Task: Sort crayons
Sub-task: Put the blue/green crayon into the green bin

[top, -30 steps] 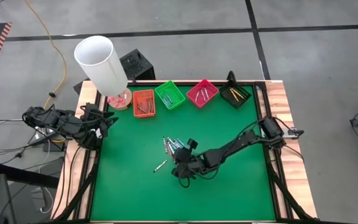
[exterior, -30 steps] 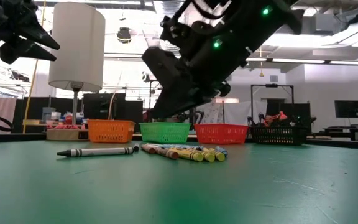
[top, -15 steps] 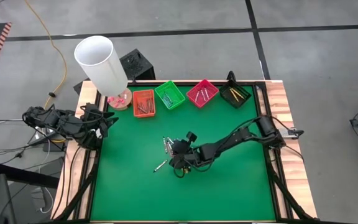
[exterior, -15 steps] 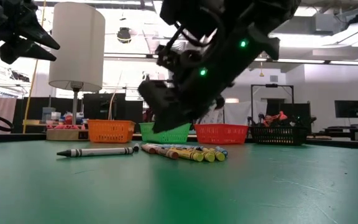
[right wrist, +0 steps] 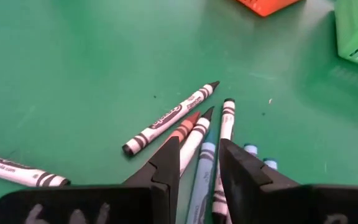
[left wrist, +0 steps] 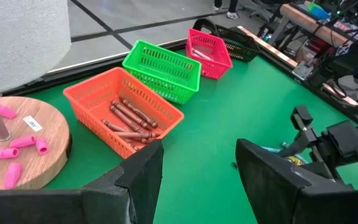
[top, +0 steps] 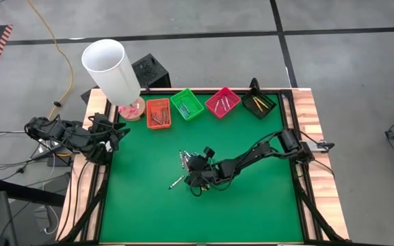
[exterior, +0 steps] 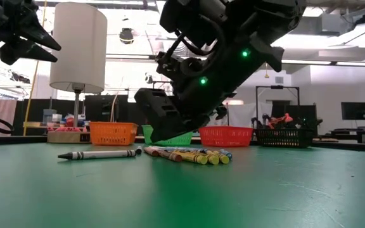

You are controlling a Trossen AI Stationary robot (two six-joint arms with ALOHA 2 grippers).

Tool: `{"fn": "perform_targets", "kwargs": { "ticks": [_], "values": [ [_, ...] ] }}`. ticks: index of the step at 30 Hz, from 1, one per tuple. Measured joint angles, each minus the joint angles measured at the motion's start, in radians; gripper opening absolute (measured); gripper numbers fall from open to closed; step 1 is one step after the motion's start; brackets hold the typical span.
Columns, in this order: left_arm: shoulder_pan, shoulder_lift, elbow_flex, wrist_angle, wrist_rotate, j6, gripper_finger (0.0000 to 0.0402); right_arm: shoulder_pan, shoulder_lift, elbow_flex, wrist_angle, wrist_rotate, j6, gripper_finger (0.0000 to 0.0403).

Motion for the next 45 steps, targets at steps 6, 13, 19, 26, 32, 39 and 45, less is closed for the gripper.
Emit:
{"fn": "perform_targets", "kwargs": {
  "ticks": [6, 13, 19, 26, 32, 39, 45],
  "values": [
    [0.000, 0.000, 0.000, 0.000, 0.000, 0.000, 0.0192, 0.003, 0.000, 0.000, -0.010, -0.009, 0.019, 0.0107],
    [0.000, 0.000, 0.000, 0.000, 0.000, 0.000, 0.0192, 0.008, 0.000, -0.010, -0.032, -0.010, 0.042, 0.0107],
    [0.000, 0.000, 0.000, 0.000, 0.000, -0.001, 0.0192, 0.017, 0.000, -0.032, -0.032, -0.005, 0.067, 0.0107],
    [0.000, 0.000, 0.000, 0.000, -0.001, -0.003, 0.0192, 0.015, 0.000, -0.032, -0.033, -0.007, 0.060, 0.0107],
    [0.000, 0.000, 0.000, 0.000, -0.001, -0.003, 0.0192, 0.007, 0.000, -0.032, -0.038, -0.014, 0.037, 0.0107],
    [0.000, 0.000, 0.000, -0.001, -0.001, -0.003, 0.0192, 0.008, -0.001, -0.032, -0.101, -0.036, 0.074, 0.0107],
    [0.000, 0.000, 0.000, -0.001, 0.002, -0.003, 0.0192, 0.015, -0.001, -0.032, -0.110, -0.039, 0.082, 0.0107]
  ]
}}
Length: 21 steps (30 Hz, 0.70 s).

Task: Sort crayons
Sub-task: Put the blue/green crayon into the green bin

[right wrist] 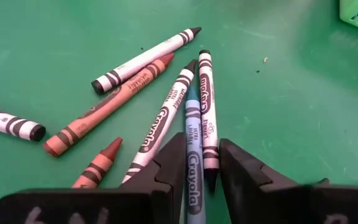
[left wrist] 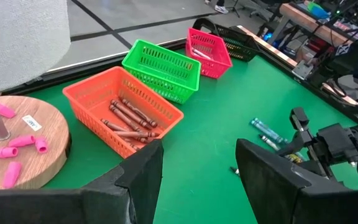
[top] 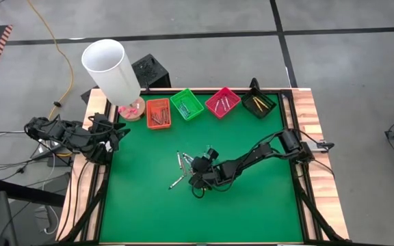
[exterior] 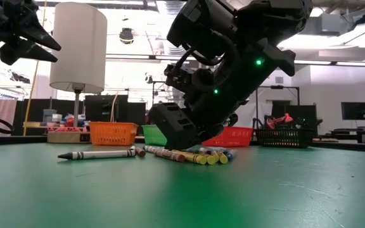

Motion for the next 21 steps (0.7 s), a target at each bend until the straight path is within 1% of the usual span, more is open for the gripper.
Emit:
{"fn": "perform_targets", "kwargs": {
  "ticks": [5, 9, 16, 21],
  "values": [
    [0.000, 0.000, 0.000, 0.000, 0.000, 0.000, 0.0192, 0.001, 0.000, 0.000, 0.001, 0.000, -0.001, 0.0096],
    [0.000, 0.000, 0.000, 0.000, 0.000, 0.000, 0.0192, 0.008, 0.000, 0.008, 0.011, 0.001, -0.062, 0.0086],
    [0.000, 0.000, 0.000, 0.000, 0.001, 0.000, 0.0192, 0.013, 0.000, 0.056, 0.012, -0.006, -0.142, 0.0085],
    [0.000, 0.000, 0.000, 0.000, 0.001, 0.000, 0.0192, 0.011, 0.000, 0.088, -0.021, 0.000, -0.155, 0.0084]
  ]
}}
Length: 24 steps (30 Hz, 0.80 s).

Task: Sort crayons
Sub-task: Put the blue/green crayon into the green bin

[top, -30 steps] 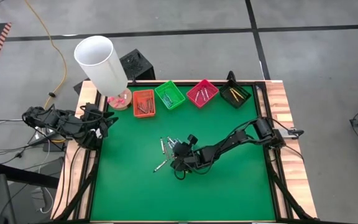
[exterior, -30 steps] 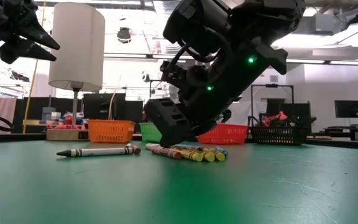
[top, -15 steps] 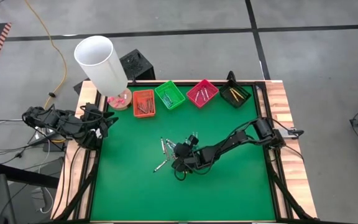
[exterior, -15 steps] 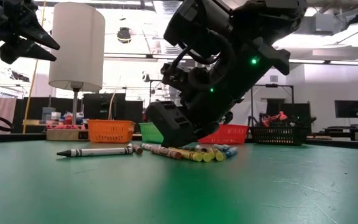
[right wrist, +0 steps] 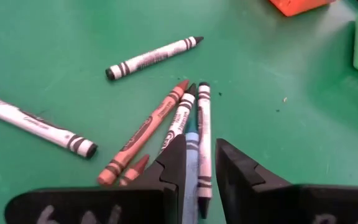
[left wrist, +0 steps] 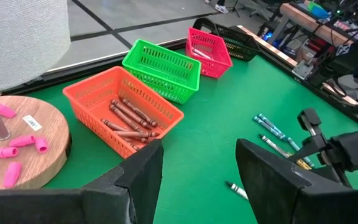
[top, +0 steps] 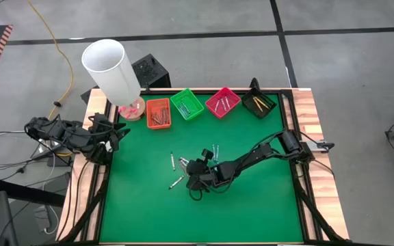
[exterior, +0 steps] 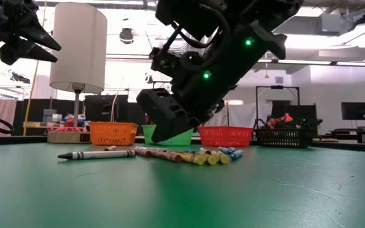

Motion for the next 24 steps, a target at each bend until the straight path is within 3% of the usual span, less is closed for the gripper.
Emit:
{"fn": "perform_targets", "kwargs": {
  "ticks": [24],
  "values": [
    [0.000, 0.000, 0.000, 0.000, 0.000, 0.000, 0.0192, -0.001, 0.000, -0.041, -0.011, -0.040, -0.015, 0.0081]
  ]
}}
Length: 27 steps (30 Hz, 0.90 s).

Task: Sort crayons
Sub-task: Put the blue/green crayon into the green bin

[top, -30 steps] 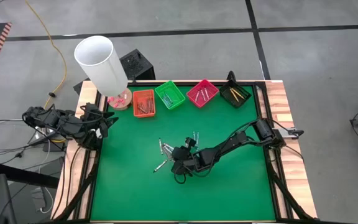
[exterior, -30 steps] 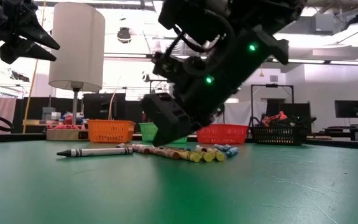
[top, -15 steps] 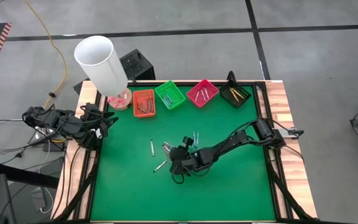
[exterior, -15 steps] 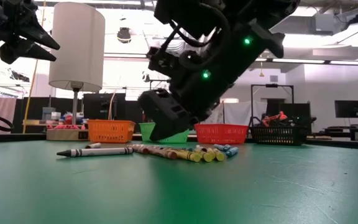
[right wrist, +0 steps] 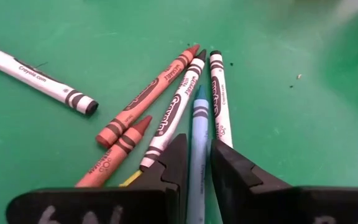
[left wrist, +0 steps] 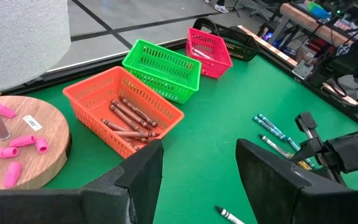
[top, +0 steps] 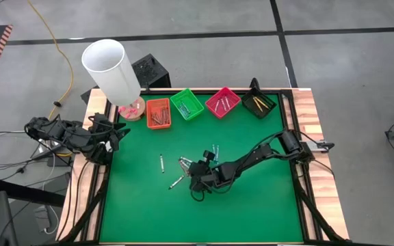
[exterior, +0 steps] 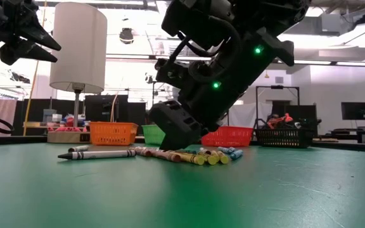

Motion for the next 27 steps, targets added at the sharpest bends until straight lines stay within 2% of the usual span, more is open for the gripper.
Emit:
{"fn": "perform_targets", "kwargs": {
  "ticks": [11, 21, 27],
  "values": [
    [0.000, 0.000, 0.000, 0.000, 0.000, 0.000, 0.0192, -0.022, 0.011, 0.003, 0.000, -0.069, 0.007, 0.0077],
    [0.000, 0.000, 0.000, 0.000, 0.000, 0.001, 0.0192, -0.024, 0.011, 0.003, -0.018, -0.082, 0.054, 0.0010],
    [0.000, 0.000, 0.000, 0.000, 0.000, 0.001, 0.0192, -0.026, -0.011, 0.001, -0.023, -0.093, 0.061, 0.0005]
  ]
}}
